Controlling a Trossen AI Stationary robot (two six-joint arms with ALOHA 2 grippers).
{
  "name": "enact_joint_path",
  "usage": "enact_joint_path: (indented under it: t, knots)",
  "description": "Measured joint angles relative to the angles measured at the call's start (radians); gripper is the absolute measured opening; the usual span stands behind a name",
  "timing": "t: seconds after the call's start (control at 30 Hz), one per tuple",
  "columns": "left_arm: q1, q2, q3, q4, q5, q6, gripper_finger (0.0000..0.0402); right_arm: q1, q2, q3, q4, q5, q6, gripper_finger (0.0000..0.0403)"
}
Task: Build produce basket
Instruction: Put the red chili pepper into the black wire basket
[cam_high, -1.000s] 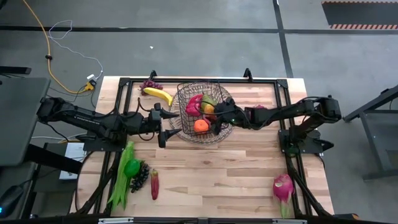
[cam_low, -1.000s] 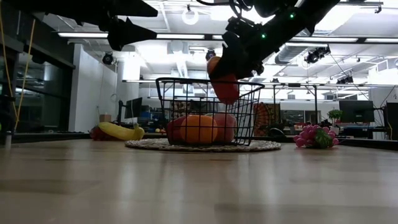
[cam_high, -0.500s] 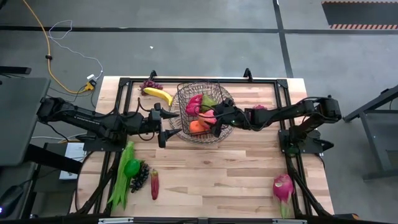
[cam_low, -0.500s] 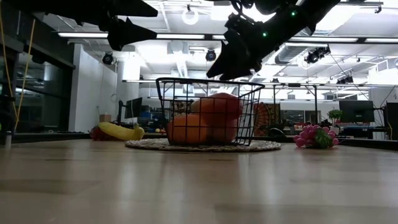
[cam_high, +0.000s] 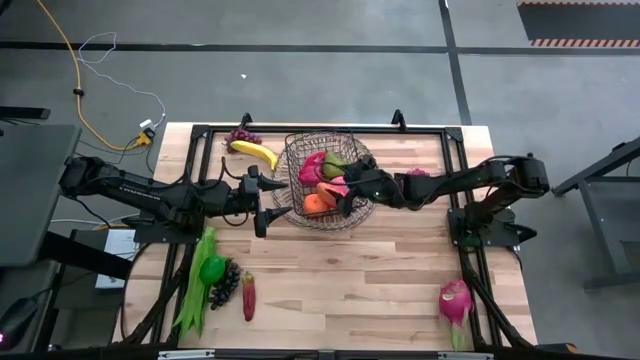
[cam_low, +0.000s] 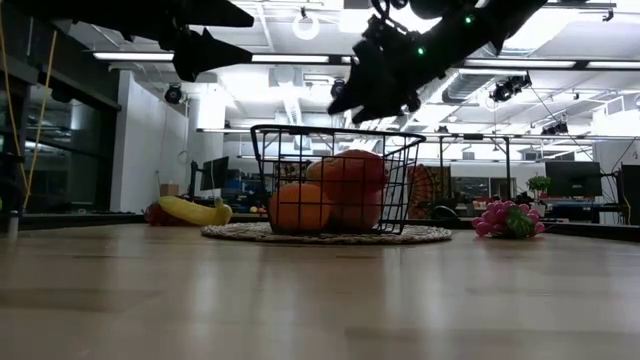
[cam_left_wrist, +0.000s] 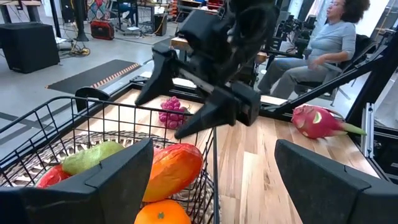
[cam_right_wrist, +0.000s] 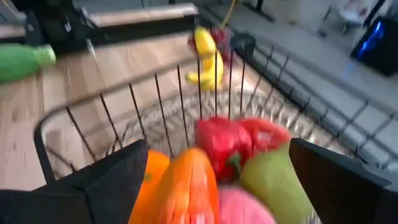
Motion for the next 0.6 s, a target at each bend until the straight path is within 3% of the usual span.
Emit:
enact_joint_path:
  t: [0.17,0.37,0.53,0.6]
  knots:
    - [0.000,0.000,0.000,-0.028,0.003,0.000,0.0323,0.058,-0.028,0.000,0.029,0.094,-0.052,0.0329]
    - [-0.001,0.000,0.000,-0.050,0.004,-0.002,0.0323,0.130,-0.157,-0.042,-0.035,0.294,-0.073,0.0188]
    - [-0.001,-0.012,0.000,-0.060,0.007,-0.001,0.0323,0.162,-0.372,-0.236,0.112,0.279,-0.095,0.0036]
    - [-0.001,-0.020,0.000,-0.062,0.007,-0.002,0.0323,0.156,-0.472,-0.337,0.210,0.207,-0.098,0.0011]
